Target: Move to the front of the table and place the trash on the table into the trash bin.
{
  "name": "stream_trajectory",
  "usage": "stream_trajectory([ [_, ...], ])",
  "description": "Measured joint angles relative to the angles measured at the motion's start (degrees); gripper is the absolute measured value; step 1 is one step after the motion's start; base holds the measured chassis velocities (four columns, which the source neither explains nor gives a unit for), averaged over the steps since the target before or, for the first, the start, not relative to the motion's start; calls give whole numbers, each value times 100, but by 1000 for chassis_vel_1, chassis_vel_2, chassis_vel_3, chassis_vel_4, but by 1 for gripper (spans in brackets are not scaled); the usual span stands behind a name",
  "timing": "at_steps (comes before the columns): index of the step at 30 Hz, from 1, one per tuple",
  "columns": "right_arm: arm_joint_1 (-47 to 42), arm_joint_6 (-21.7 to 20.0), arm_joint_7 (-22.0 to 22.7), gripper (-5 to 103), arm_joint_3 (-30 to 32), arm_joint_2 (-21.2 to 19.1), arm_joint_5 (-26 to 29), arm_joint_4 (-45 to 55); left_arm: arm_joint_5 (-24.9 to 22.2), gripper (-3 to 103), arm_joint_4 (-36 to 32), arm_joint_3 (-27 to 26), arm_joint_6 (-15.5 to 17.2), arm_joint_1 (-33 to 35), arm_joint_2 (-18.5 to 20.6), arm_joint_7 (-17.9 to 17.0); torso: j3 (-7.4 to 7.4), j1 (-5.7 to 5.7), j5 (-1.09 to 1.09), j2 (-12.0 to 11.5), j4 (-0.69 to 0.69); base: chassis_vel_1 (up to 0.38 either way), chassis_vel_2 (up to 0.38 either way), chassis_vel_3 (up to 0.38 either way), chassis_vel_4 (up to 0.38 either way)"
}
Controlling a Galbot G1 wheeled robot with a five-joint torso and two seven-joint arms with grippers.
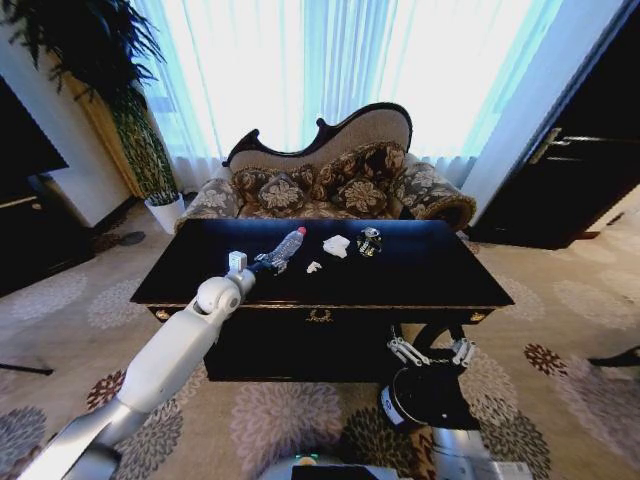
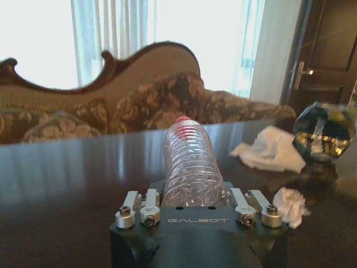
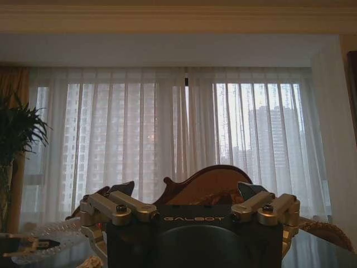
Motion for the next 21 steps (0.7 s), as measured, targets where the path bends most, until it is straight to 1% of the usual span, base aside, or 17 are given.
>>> stream_trajectory([
  [2,31,-42,-13,100,12,-1,130,0,120,39,-267,-168,-119,153,64,11,0,0,-1,0,0,0,0,0,0],
  [3,46,-66,-42,100,15,-1,215,0,220,39,-410,-260,-197,243,88,20,0,0,0,0,0,0,0,0,0],
  [5,70,-112,-239,100,10,-1,560,0,717,35,-934,-568,-575,672,131,104,0,0,0,0,1,0,0,0,0],
  [6,70,-112,-239,100,10,-1,560,0,717,35,-934,-568,-575,672,131,104,0,0,0,0,1,0,0,0,0],
  [7,70,-124,-342,100,-21,0,734,0,899,35,-1125,-671,-787,885,143,205,0,0,0,0,0,0,0,0,0],
  [8,67,-151,-472,100,-83,0,1035,0,1063,35,-1353,-765,-1071,1153,152,396,0,0,0,0,1,0,0,0,0],
  [9,66,-166,-544,100,-117,-1,1216,0,1166,35,-1510,-803,-1255,1327,153,538,0,0,-1,0,2,0,0,0,0],
  [10,69,-188,-679,100,-166,-1,1584,0,1334,35,-1726,-836,-1496,1558,150,712,-1,0,-1,0,1,0,0,0,0],
  [11,69,-188,-679,100,-166,-1,1584,0,1334,35,-1726,-836,-1496,1558,150,712,-1,0,-1,0,1,0,0,0,0],
  [12,80,-200,-792,100,-197,-1,1888,0,1489,35,-1862,-842,-1690,1707,137,832,0,-1,0,0,2,0,0,0,0],
  [14,102,-218,-971,100,-248,-1,2390,0,2021,35,-2028,-841,-2177,1922,84,1004,-1,-1,0,1,1,0,0,0,0],
  [15,102,-255,-1107,100,-304,-1,2783,0,2651,35,-2064,-841,-2684,2054,19,1143,-1,-1,0,1,1,0,0,0,0],
  [16,102,-255,-1107,100,-304,-1,2783,0,2651,35,-2064,-841,-2684,2054,19,1143,-1,-1,0,1,1,0,0,0,0],
  [18,84,-328,-1301,100,-402,-1,3231,0,3145,35,-2078,-782,-3115,2168,-29,1334,-1,-1,0,1,1,0,0,0,0],
  [19,74,-377,-1411,100,-465,-1,3477,0,3251,35,-2116,-707,-3281,2205,-37,1439,0,0,0,1,1,0,0,0,0],
  [20,68,-395,-1454,100,-487,-1,3569,0,3274,35,-2146,-664,-3349,2214,-38,1489,-1,0,0,1,1,0,0,0,0],
  [21,68,-395,-1454,100,-487,-1,3569,0,3274,35,-2146,-664,-3349,2214,-38,1489,-1,0,0,1,1,0,0,0,0],
])
